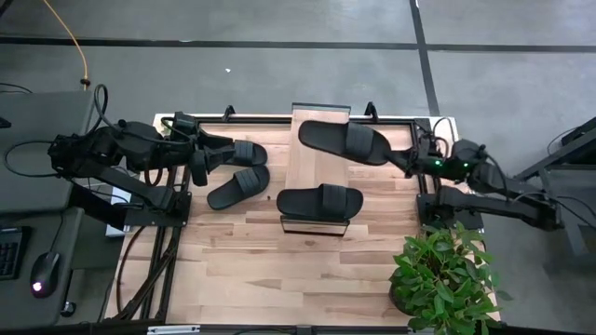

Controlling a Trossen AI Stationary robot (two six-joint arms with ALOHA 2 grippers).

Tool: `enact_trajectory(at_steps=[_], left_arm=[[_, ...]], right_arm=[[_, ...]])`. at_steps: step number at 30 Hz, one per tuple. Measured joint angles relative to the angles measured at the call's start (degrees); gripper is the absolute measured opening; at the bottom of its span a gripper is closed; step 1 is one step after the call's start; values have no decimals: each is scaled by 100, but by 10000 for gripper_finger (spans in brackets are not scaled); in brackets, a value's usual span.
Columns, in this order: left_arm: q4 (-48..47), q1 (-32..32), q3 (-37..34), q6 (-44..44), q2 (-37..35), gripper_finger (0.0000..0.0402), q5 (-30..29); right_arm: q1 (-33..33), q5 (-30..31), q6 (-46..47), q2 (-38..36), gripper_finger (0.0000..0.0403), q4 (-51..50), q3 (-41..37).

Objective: Pick and place slides into the shelf
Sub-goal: Put the black slide on the shelf

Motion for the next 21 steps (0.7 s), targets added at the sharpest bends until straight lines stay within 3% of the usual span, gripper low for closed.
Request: enact_trajectory(at_steps=[3,21], left_arm=[[0,0,0,-89,0,230,0],[0,0,0,-112,0,230,-22]], right_arm=[[114,113,95,107,5,661,-337],[267,-374,-48,1237,5,1053,-484]])
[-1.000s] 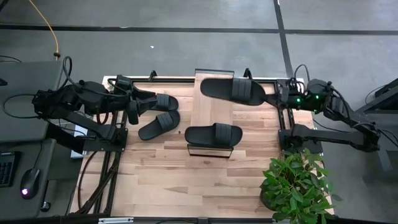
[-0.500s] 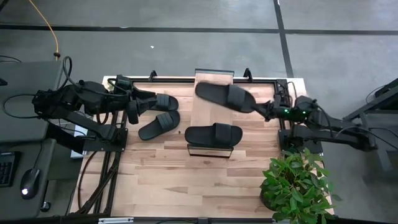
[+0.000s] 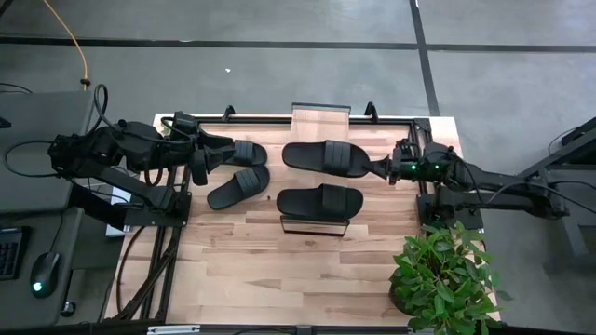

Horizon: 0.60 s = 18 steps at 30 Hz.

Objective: Pick and place slides into the shelf
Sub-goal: Put the black slide on the shelf

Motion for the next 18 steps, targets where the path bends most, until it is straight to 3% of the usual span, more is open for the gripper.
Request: enact_trajectory(at_steps=[13,18], left_arm=[[-4,0,0,4,0,230,24],[-15,0,0,17,0,230,30]], right_arm=[[-16,-82,-131,306,5,292,-4],[-10,143,504,305,5,2184,-994]])
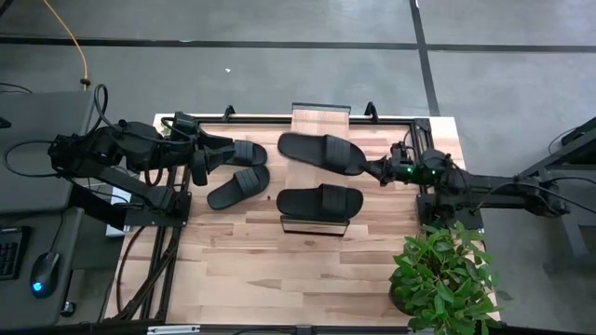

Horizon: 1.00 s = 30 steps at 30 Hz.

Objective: Pick and place slides into the shelf
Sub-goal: Put the black slide on the shelf

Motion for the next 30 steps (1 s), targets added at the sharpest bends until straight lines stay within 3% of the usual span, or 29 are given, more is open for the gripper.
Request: enact_trajectory(at_steps=[5,16,30], left_arm=[[-3,0,0,-2,0,230,16],[-12,0,0,-4,0,230,42],[-33,0,0,-4,0,230,40]], right_arm=[[-6,384,144,7,5,555,-378],[-1,-373,-93,9,5,-726,33],[-4,-586,-61,4,5,-946,36]])
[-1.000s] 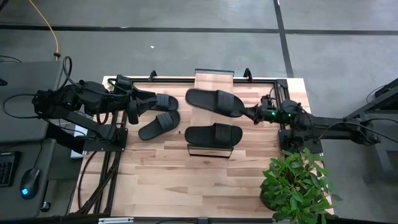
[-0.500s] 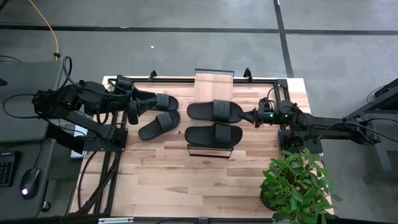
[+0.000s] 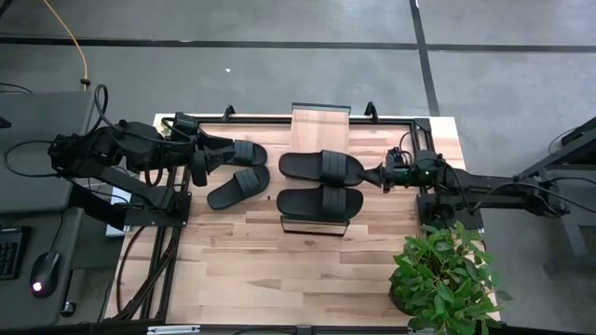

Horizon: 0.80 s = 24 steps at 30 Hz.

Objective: Pick and place slides into the shelf
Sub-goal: Put the black slide on the shelf

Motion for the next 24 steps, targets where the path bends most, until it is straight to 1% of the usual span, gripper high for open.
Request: enact_trajectory(at_steps=[9,14,17,22,24], left_arm=[[2,0,0,2,0,230,-2],[2,0,0,0,0,230,-2],[4,0,0,0,0,230,-2],[12,0,0,0,42,230,-2],[4,0,-4,0,62,230,-2]], right_arm=[[-29,-206,32,-4,5,-348,9],[-313,-401,-112,2,5,-451,8],[-554,-625,-252,2,5,-479,2],[-848,-1313,-343,2,5,-603,0],[-890,-1491,-344,2,5,-652,0]])
